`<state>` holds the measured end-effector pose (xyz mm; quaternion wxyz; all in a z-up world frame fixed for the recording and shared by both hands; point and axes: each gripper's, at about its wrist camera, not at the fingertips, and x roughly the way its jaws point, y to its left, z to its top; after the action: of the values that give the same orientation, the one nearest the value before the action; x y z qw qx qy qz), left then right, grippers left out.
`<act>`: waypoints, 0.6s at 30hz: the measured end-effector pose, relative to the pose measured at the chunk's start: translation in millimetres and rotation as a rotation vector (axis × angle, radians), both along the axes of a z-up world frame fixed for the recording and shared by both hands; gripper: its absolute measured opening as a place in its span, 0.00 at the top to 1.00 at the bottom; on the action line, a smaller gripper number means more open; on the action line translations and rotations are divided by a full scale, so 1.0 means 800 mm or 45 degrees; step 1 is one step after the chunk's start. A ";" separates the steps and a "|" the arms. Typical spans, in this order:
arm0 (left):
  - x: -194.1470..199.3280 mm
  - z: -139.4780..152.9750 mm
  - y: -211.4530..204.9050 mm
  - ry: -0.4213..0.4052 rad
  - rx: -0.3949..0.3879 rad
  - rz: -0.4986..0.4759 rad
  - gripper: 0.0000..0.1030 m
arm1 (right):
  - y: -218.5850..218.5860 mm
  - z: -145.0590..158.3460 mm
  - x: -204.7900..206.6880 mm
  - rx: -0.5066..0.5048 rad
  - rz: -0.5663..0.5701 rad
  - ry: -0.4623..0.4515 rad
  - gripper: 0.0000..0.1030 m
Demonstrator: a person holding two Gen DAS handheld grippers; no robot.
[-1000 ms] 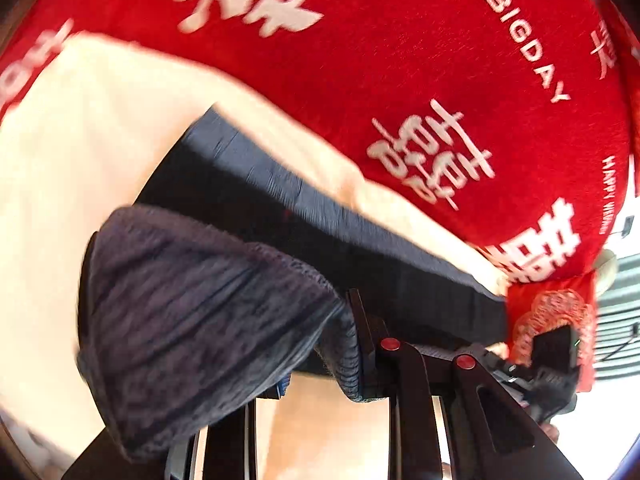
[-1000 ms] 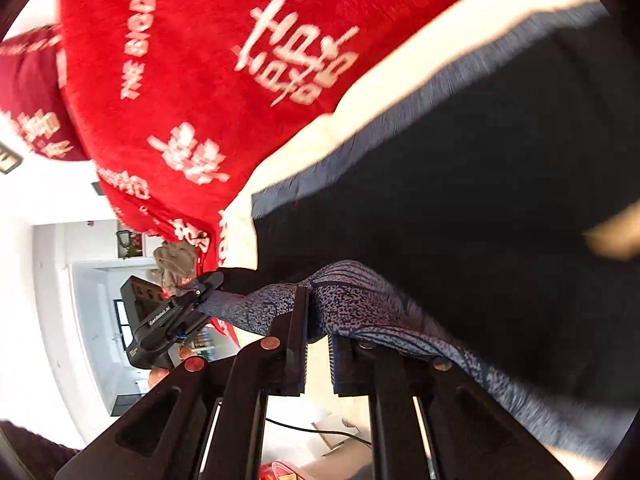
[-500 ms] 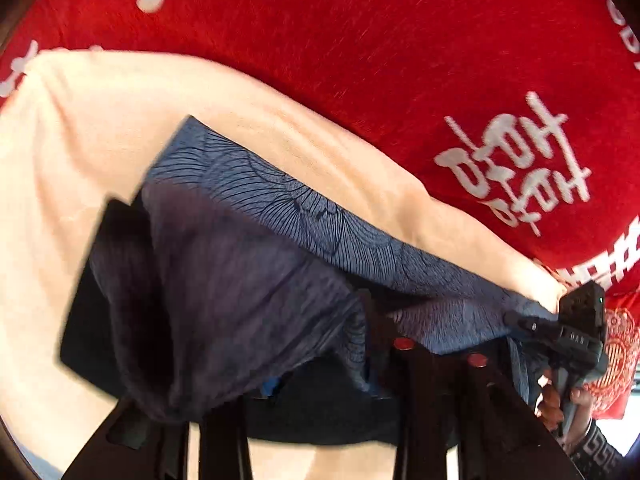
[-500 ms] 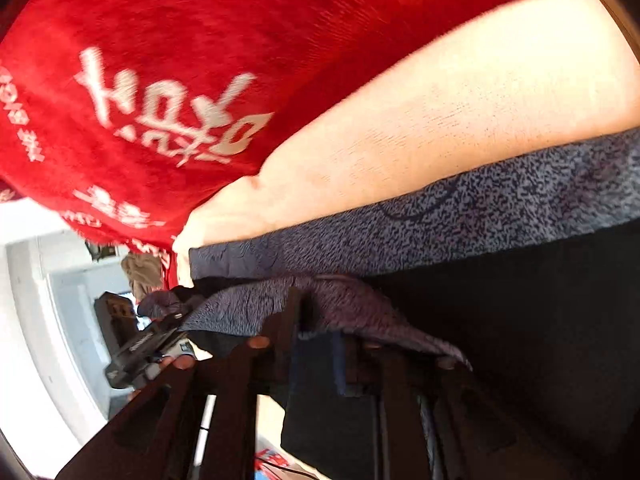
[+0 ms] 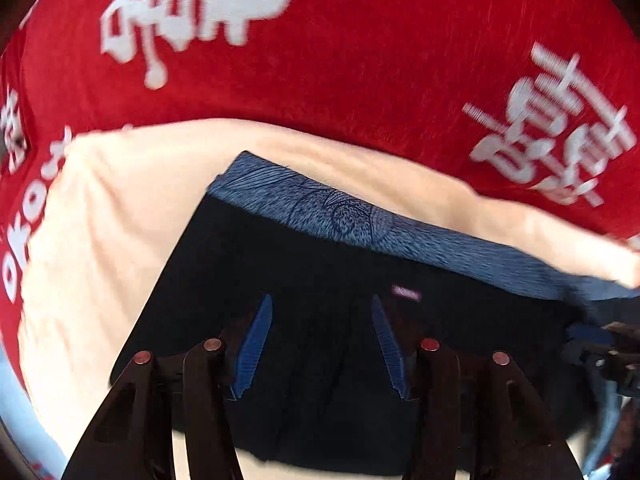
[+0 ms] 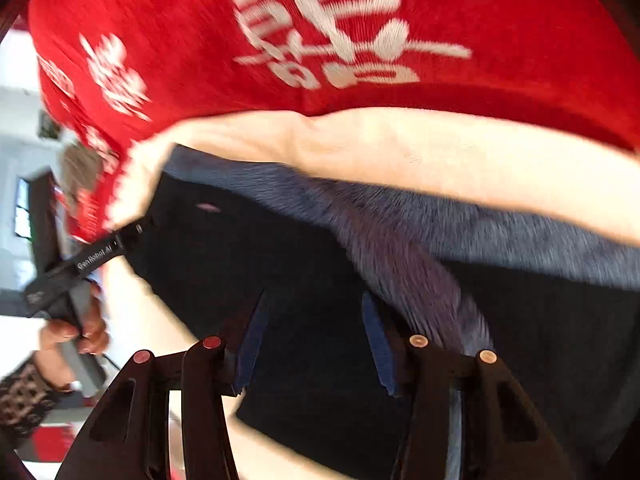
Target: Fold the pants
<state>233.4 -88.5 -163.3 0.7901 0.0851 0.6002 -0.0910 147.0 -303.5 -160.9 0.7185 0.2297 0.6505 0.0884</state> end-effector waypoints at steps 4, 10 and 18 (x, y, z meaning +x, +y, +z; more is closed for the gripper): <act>0.000 -0.014 -0.021 -0.058 0.087 -0.032 0.48 | -0.040 0.008 0.008 0.111 -0.176 -0.039 0.52; -0.036 0.020 -0.036 0.040 0.116 -0.100 0.48 | -0.109 0.049 -0.070 0.242 -0.410 -0.107 0.37; -0.150 0.043 -0.108 0.191 -0.026 -0.276 0.48 | -0.181 0.073 -0.258 0.239 -0.635 -0.021 0.36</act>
<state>113.7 -174.7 -128.7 0.7292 0.1344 0.6441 -0.1881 -59.6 -448.0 -102.5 0.6989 0.4478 0.5569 -0.0299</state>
